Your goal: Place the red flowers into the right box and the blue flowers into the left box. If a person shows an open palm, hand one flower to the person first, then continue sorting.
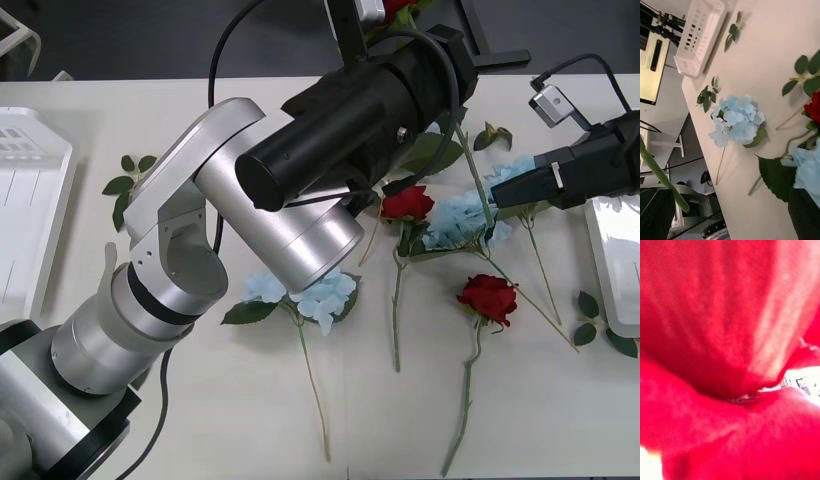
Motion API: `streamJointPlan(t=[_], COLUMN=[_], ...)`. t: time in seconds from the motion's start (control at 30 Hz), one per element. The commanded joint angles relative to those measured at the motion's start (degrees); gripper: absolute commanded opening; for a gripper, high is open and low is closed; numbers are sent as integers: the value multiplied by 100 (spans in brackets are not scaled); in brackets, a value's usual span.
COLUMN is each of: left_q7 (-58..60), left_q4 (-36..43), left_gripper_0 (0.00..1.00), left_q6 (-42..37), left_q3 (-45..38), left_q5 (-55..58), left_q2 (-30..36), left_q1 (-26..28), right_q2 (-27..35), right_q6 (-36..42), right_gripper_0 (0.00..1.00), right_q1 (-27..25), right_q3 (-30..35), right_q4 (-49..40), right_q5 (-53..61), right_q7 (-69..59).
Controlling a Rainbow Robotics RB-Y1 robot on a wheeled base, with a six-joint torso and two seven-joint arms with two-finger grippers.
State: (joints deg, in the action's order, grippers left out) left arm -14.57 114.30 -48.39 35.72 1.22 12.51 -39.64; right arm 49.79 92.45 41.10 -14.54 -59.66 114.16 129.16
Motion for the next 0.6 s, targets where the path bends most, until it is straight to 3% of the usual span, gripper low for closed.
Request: streamJointPlan(t=[0.03, 0.37, 0.43, 0.5, 0.57, 0.6], left_q7=[-2, 60, 69, 78, 95, 95], left_q4=[66, 66, 66, 66, 66, 66], left_gripper_0=[0, 0, 0, 0, 0, 0], left_q6=[101, 110, 101, 101, 101, 101], left_q3=[199, 252, 252, 252, 252, 252], left_q5=[-140, -227, -236, -245, -245, -254], left_q2=[-197, -232, -232, -232, -232, -232], left_q1=[-273, -273, -273, -273, -273, -264], right_q2=[-259, -646, -672, -681, -681, -681], right_q6=[-166, -130, -174, -253, -289, -306], right_gripper_0=[87, 88, 73, 35, 4, 0], right_q1=[232, 223, 223, 223, 223, 223], right_q3=[144, 83, 30, -49, -76, -84], right_q4=[-424, -758, -793, -802, -810, -819], right_q5=[318, 467, 467, 449, 406, 362], right_q7=[4, -32, -32, -40, -49, -58])
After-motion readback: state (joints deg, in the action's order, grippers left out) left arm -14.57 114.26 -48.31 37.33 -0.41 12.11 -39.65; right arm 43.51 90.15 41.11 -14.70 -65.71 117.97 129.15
